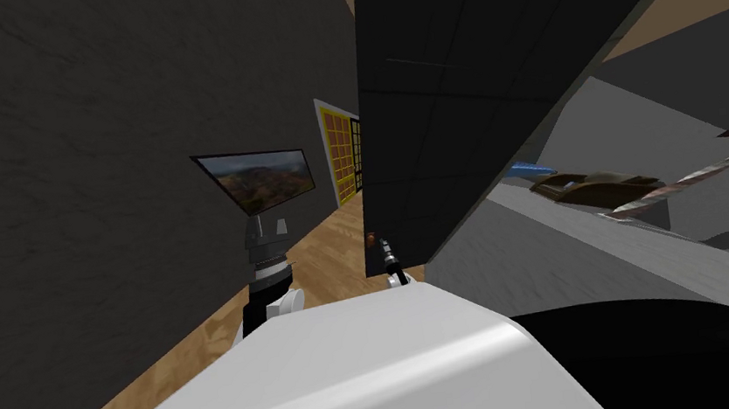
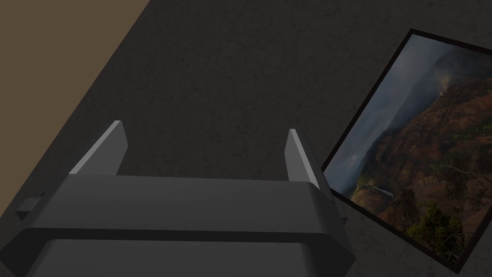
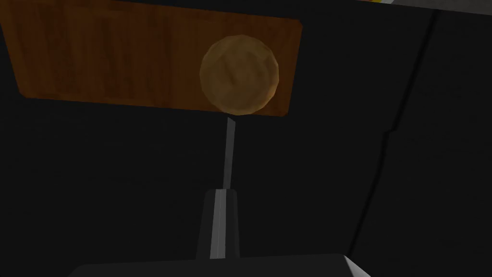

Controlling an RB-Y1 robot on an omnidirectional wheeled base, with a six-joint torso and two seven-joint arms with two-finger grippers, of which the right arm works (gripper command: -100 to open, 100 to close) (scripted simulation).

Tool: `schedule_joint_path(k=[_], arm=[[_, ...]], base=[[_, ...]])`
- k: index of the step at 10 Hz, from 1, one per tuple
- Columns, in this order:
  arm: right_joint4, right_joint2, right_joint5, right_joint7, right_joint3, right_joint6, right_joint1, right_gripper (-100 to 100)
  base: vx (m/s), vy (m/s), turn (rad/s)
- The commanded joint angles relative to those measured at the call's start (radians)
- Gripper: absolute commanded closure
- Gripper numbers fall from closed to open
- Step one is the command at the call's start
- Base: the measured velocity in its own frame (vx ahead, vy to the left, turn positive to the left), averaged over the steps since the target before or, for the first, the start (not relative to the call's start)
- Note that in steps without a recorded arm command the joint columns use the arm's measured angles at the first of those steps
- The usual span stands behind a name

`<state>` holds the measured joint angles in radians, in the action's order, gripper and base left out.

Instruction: Push the door open

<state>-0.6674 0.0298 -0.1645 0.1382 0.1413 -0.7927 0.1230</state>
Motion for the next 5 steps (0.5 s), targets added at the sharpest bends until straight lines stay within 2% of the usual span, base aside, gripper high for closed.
schedule_joint_path(k=[1,2,3,4,5], arm=[[-0.022,-0.005,0.019,-0.008,-0.004,0.009,-0.017,-100],[-0.048,-0.022,0.04,-0.017,-0.008,0.016,-0.038,-100],[-0.063,-0.036,0.051,-0.022,-0.01,0.021,-0.049,-100],[-0.071,-0.047,0.058,-0.025,-0.011,0.023,-0.056,-100],[-0.079,-0.057,0.064,-0.028,-0.012,0.026,-0.061,-100]], base=[[-0.092,-0.154,-0.064],[-0.16,-0.106,-0.104],[-0.213,-0.033,-0.074],[-0.192,0.037,-0.036],[-0.182,0.101,-0.029]])
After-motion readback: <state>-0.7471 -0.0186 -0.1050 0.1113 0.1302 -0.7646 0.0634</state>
